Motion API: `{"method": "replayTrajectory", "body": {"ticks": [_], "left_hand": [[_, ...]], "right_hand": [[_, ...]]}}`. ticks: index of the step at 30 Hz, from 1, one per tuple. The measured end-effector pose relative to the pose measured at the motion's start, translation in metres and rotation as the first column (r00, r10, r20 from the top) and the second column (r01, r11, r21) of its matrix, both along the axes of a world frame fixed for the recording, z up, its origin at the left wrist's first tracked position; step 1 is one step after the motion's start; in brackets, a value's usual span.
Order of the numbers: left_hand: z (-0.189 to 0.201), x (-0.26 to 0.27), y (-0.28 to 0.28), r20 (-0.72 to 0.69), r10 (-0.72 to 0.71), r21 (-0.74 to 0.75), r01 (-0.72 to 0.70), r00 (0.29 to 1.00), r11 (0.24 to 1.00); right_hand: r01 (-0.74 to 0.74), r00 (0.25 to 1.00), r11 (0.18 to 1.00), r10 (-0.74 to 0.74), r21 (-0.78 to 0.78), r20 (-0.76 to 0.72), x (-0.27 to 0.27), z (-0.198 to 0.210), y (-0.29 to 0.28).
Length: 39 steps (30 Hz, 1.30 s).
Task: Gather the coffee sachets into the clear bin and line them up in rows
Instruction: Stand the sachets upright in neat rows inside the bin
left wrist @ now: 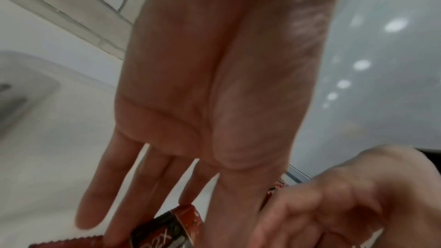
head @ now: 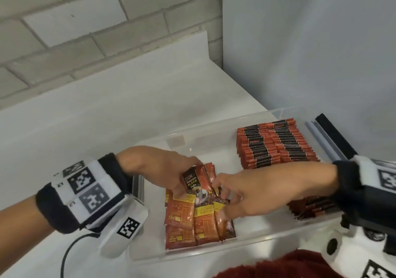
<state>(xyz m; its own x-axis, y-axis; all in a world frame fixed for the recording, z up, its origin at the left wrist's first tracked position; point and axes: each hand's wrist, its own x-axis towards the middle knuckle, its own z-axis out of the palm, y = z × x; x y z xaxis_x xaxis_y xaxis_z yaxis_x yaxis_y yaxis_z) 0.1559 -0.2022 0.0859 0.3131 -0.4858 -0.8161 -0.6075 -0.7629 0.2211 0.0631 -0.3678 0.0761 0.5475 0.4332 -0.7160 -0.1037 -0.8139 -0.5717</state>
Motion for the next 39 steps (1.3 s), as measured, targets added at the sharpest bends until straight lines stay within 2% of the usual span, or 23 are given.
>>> {"method": "replayTrajectory", "body": {"ticks": [4, 6, 10, 14, 18, 22, 26, 30, 33, 36, 39], "left_hand": [[-0.007, 0.002, 0.001, 0.047, 0.037, -0.01, -0.037, 0.998, 0.999], [-0.01, 0.002, 0.002, 0.056, 0.043, -0.013, -0.042, 0.997, 0.999], [-0.011, 0.0, 0.004, 0.025, 0.031, 0.008, -0.031, 0.999, 0.999], [-0.011, -0.003, 0.006, -0.028, 0.045, -0.009, -0.045, 0.999, 0.999], [-0.018, -0.001, 0.009, -0.05, 0.009, 0.01, -0.009, 0.999, 1.0], [-0.022, 0.0, 0.014, -0.035, -0.062, -0.005, 0.062, 0.997, 0.998], [-0.021, 0.001, 0.02, -0.045, -0.093, -0.068, 0.09, 0.995, 0.994], [-0.011, 0.013, 0.025, -0.135, -0.004, -0.157, -0.017, 0.991, 0.988], [0.004, 0.026, 0.028, -0.258, 0.165, -0.303, -0.242, 0.952, 0.922], [0.019, 0.037, 0.028, -0.345, 0.335, -0.444, -0.467, 0.877, 0.765], [0.031, 0.045, 0.018, -0.396, 0.408, -0.561, -0.568, 0.823, 0.602]], "right_hand": [[0.112, 0.989, 0.989, -0.102, 0.092, -0.106, 0.005, -0.007, 0.01], [0.168, 0.982, 0.979, -0.156, 0.112, -0.108, 0.008, -0.009, 0.015], [0.134, 0.987, 0.99, -0.129, 0.044, -0.093, 0.012, -0.016, 0.025], [0.072, 0.995, 0.996, -0.068, 0.049, -0.076, 0.016, -0.021, 0.03], [0.125, 0.99, 0.991, -0.122, 0.048, -0.075, 0.018, -0.027, 0.032], [0.231, 0.968, 0.967, -0.218, 0.109, -0.124, 0.02, -0.031, 0.031], [0.274, 0.95, 0.944, -0.237, 0.183, -0.201, 0.021, -0.034, 0.033], [0.362, 0.914, 0.878, -0.268, 0.312, -0.305, 0.029, -0.028, 0.029], [0.446, 0.889, 0.809, -0.351, 0.383, -0.294, 0.04, -0.012, 0.011], [0.533, 0.844, 0.695, -0.48, 0.482, -0.24, 0.053, 0.004, -0.009], [0.58, 0.785, 0.546, -0.574, 0.605, -0.233, 0.063, 0.019, -0.024]]}}
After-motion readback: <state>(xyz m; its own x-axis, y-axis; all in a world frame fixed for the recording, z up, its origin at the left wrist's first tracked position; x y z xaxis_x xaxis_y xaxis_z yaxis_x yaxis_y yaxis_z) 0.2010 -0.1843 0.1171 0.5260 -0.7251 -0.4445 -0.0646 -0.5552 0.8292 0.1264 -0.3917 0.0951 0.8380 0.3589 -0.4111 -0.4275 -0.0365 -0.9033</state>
